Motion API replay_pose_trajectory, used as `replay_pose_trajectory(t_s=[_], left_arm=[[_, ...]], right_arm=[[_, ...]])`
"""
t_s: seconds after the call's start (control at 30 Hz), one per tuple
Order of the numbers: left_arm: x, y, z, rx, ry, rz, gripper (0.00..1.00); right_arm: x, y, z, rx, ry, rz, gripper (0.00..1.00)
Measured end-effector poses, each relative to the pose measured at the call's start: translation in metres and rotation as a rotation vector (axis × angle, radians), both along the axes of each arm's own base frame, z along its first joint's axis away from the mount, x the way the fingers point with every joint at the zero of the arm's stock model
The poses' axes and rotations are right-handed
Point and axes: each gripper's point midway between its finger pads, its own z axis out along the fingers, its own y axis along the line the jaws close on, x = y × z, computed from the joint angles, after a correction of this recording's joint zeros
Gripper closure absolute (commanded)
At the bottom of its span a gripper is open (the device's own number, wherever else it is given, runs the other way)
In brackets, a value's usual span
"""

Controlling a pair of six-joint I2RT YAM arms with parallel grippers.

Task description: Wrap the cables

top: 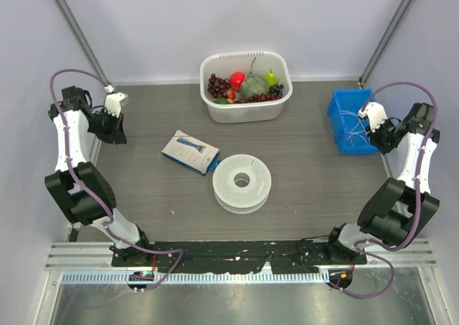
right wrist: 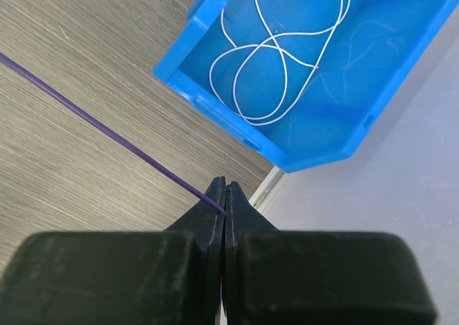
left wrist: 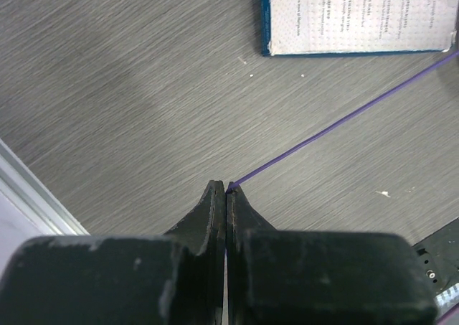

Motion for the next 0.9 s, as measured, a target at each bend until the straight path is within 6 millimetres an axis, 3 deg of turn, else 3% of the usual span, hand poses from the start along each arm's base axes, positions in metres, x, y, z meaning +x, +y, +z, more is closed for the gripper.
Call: replay_pose_trajectory(t_s=[0.17,0.27,0.43,0.53,0.63,0.8,0.9], left_arm=[[-0.001,-0.006,0.003,-0.028,-0.006,-0.011,1.00],[0.000,-0.009,0.010,-0.020,-0.029,-0.020,1.00],[0.003,-0.035,0.052,0.076,-0.178,-0.074,1.00],[0.000,-0.071,0.087,0.110,-0.299,-0.143,1.00],[-0.011,-0.123,0.117,0.100,-0.393,-0.250,1.00],[-0.027,-0.196,0.157,0.030,-0.486,-0.381,1.00],[-0.036,-0.223,0.174,0.004,-0.522,-0.414,1.00]], right_arm=[[-0.004,-0.005,-0.003,-0.020,0.006,0.014,0.99],[-0.016,-0.005,-0.015,-0.028,0.049,0.030,0.99],[-0.052,-0.013,-0.036,-0.060,0.163,0.014,0.99],[-0.075,-0.011,-0.050,-0.065,0.245,0.022,0.81],[-0.099,-0.003,-0.068,-0.053,0.340,0.042,0.73],[-0.130,0.014,-0.090,-0.010,0.458,0.068,0.28],[-0.136,0.018,-0.090,-0.006,0.474,0.084,0.20]])
